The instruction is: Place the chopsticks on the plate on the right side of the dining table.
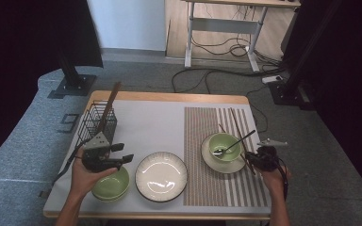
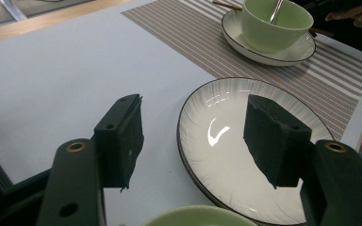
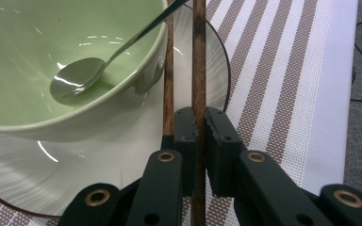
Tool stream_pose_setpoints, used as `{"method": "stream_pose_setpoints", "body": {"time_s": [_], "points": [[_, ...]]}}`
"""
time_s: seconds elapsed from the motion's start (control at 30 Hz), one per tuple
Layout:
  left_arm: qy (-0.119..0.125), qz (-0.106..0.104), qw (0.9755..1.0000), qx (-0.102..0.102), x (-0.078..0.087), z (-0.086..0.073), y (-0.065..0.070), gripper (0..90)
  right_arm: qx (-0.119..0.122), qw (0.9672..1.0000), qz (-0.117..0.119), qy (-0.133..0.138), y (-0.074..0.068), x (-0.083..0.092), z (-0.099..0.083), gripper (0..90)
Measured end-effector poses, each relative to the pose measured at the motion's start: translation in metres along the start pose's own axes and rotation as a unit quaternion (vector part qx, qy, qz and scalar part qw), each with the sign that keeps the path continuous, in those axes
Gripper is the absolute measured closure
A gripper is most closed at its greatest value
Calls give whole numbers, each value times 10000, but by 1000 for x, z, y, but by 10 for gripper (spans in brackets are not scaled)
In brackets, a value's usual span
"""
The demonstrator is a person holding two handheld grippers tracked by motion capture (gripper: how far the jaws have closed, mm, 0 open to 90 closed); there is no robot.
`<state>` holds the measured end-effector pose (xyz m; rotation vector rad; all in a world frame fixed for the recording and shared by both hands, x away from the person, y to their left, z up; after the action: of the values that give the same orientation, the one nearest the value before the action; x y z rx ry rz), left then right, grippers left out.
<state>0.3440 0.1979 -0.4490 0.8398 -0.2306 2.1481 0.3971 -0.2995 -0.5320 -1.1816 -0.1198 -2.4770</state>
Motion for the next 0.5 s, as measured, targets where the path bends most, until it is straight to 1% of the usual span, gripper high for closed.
{"method": "stream_pose_setpoints", "body": {"time_s": [0.3,0.5], "points": [[17,-13,10000,7,1,0,0,379,44,10000,-1,-16,-2,-3,2,839],[18,-26,10000,9,0,0,1,379,104,9999,-50,-21,-3,-5,3,838]]}}
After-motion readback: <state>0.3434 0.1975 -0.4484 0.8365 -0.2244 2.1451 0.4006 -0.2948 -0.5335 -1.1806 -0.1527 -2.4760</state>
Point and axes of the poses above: each handheld gripper's, and its own axes: x roughly backward along the jaws, z roughly out of its top, y roughly to its right, the point moved 6 cm from there along -x, roughly forward along the jaws, and after that the axes turned 6 degrees about -y, right-handed, at the moved point
